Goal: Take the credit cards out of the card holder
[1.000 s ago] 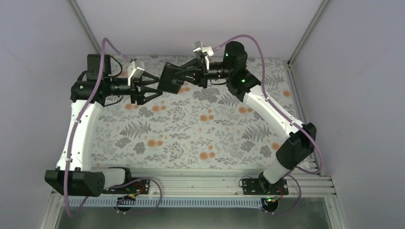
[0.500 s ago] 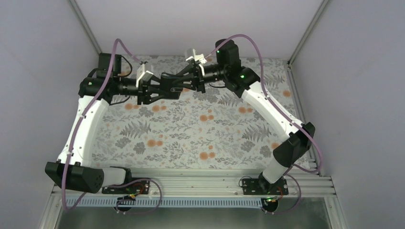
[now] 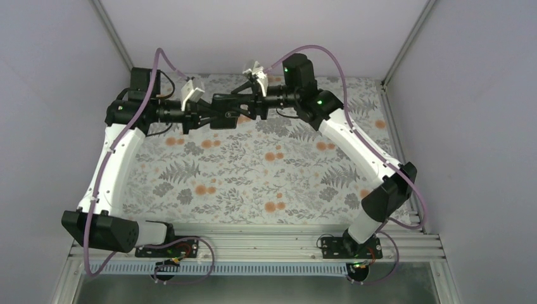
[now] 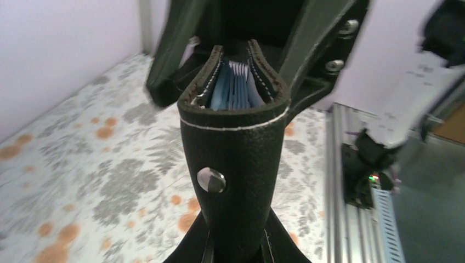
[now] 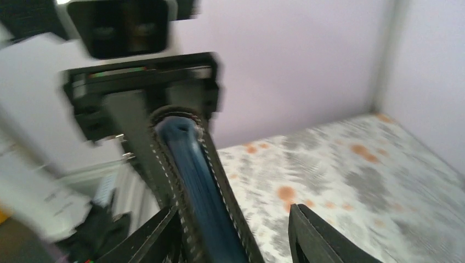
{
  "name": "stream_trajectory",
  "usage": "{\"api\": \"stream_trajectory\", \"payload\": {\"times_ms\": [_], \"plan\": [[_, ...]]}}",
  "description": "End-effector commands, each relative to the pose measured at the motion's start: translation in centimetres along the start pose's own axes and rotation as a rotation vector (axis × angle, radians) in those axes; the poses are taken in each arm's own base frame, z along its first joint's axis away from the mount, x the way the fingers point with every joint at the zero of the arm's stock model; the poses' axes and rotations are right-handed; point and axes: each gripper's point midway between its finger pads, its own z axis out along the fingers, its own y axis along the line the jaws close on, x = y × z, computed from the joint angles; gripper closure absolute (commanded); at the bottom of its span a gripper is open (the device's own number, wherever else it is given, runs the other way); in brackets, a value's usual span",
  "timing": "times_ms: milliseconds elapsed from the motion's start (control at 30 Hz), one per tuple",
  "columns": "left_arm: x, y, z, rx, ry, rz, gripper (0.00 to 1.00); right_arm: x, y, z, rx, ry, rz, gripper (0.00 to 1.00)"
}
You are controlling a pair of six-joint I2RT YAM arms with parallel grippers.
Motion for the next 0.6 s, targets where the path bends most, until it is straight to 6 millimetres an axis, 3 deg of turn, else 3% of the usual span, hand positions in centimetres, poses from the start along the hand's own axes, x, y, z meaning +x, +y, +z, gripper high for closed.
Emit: {"api": "stream_trajectory", "payload": {"times_ms": [0, 67, 133, 333, 467, 567], "plan": [[-1.2, 3.7, -0.4, -0.209, -0.010, -0.117, 0.98, -1.3, -9.2, -5.5, 0.665, -0.083, 0.236, 0.49], [-0.1, 6.9, -1.0, -0.376, 0.021, -0.173, 0.98, -0.1, -10.9, -7.7, 0.851, -0.115, 0.361, 0.51], [0.5, 8.7, -1.3, -0.462, 0.032, -0.212, 0.98, 0.3, -10.3, -7.4, 0.883, -0.142, 0.366, 0.52], [0.8, 9.4, -1.3, -0.480, 0.021, -0.253, 0.98, -0.1, -6.5, -1.8, 0.745, -0.170, 0.342, 0.58], [1.1, 9.6, -1.2, -0.486, 0.022, -0.266, 0.98, -0.5, -5.4, 1.9, 0.636, -0.175, 0.360, 0.61], [1.3, 9.5, -1.2, -0.487, 0.022, -0.270, 0.98, 0.4, -5.8, 4.3, 0.596, -0.142, 0.371, 0.62]]}}
